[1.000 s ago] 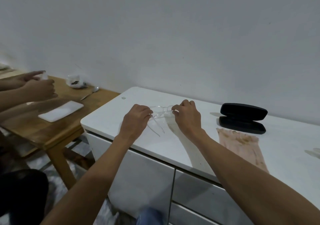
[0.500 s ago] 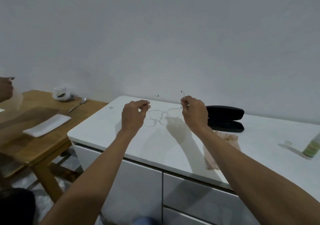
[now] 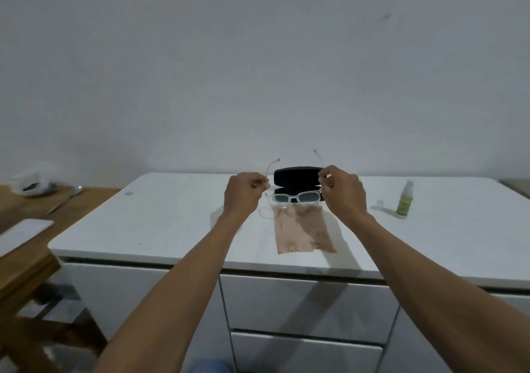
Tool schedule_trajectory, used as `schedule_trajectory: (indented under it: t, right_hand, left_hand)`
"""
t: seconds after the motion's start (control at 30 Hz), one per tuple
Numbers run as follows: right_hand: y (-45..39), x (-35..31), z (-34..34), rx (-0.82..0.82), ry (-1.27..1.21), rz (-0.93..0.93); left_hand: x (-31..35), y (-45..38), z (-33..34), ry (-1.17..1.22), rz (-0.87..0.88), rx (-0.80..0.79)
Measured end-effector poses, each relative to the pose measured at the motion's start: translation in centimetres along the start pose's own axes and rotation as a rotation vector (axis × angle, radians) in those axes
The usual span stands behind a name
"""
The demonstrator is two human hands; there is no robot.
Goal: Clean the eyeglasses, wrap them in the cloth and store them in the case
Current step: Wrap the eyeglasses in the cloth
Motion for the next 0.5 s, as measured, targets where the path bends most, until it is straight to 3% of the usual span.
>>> schedule_trajectory:
  t: [0.5]
  right_hand:
    - [2.5, 4.0, 0.1, -0.227, -0.044, 0.016]
  left_hand:
    - [-0.2, 3.5, 2.0, -0.130, 0.084, -0.134]
Point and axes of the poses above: each hand's wrist, its own y-axis away from the middle knuckle, its own z-axis out of the palm, x = y × z, the point moved 6 cm from there along -y, towards the middle knuckle, and after that the axes turned 5 degrees about -y, right-handed, at the moved point
